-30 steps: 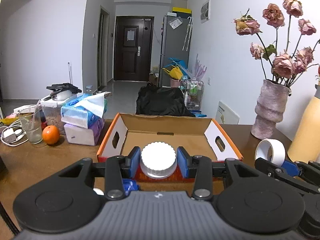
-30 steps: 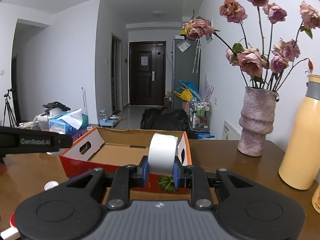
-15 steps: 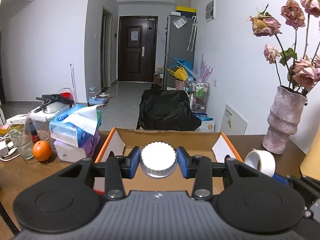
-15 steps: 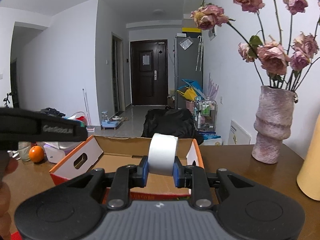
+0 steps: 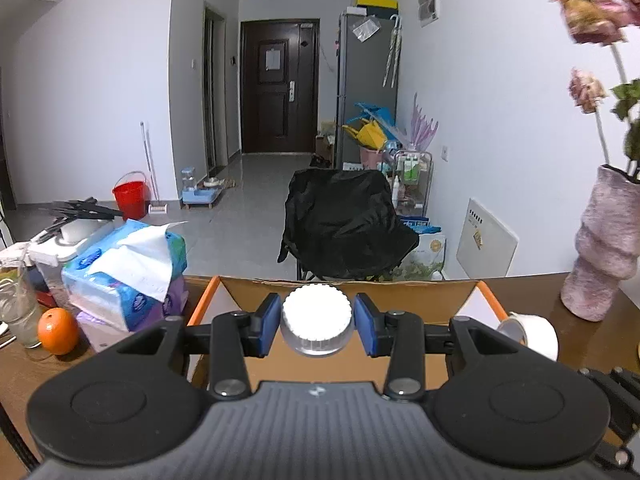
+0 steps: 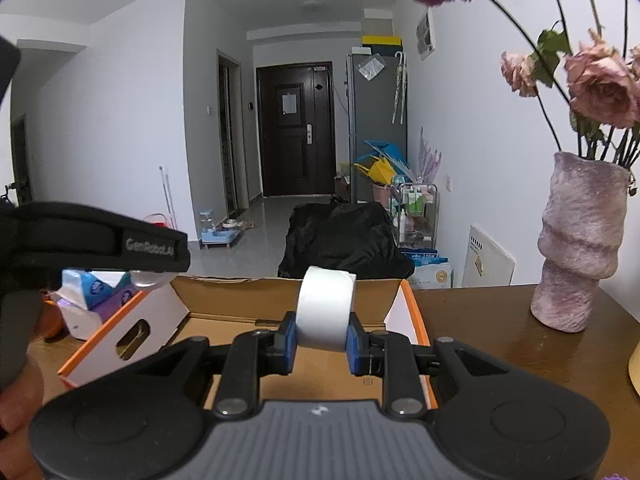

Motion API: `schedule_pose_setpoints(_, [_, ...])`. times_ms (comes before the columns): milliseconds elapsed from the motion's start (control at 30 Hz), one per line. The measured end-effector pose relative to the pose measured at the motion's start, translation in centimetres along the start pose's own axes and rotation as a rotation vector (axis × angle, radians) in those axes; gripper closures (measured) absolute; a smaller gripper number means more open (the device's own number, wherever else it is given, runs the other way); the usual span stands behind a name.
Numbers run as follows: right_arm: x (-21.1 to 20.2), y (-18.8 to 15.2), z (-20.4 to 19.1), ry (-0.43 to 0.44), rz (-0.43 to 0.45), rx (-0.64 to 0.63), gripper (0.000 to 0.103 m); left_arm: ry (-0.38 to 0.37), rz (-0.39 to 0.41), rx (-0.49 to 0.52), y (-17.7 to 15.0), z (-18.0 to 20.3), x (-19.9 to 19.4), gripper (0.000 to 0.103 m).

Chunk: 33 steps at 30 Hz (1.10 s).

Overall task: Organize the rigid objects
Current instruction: 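Carry the cap and tape roll with both tools over the cardboard box, then open both grippers to drop the cap and tape roll into the box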

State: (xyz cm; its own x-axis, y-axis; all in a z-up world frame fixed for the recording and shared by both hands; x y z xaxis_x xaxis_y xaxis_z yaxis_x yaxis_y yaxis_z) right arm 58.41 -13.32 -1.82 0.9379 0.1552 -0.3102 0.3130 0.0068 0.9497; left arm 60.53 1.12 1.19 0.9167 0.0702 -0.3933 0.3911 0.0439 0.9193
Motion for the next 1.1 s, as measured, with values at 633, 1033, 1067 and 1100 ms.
schedule_pose_setpoints(633, [4.3, -1.6, -0.6, -0.004, -0.080, -0.015, 0.080, 0.025, -0.107, 0.010, -2.8, -1.7, 6.0, 0.062])
schedule_pose_setpoints(1033, [5.2, -1.8, -0.3, -0.035, -0.091, -0.035, 0.027, 0.028, -0.126, 0.020, -3.3, -2.3, 6.3, 0.042])
schedule_pose_setpoints(1067, [5.2, -1.8, -0.3, -0.031, -0.093, -0.033, 0.026, 0.035, -0.121, 0.023, -3.3, -2.3, 6.2, 0.035])
schedule_pose_setpoints(1100, [5.3, -1.8, -0.3, -0.030, -0.095, -0.032, 0.022, 0.041, -0.117, 0.025, -3.3, -2.4, 6.0, 0.031])
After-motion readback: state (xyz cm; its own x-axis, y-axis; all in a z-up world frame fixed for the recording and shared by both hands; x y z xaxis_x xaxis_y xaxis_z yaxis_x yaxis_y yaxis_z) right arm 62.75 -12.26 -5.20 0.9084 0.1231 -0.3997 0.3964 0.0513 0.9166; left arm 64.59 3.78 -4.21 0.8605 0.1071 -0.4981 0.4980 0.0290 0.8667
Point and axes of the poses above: each gripper's, at about its wrist camera, not at the fingertips, and x roughly the way its jaws point, z to its right, y to its top, the point moved 2 cm from there along x, roughly the way its jaws point, and after that the axes turned 5 degrees about z, right-handed, at the moved point
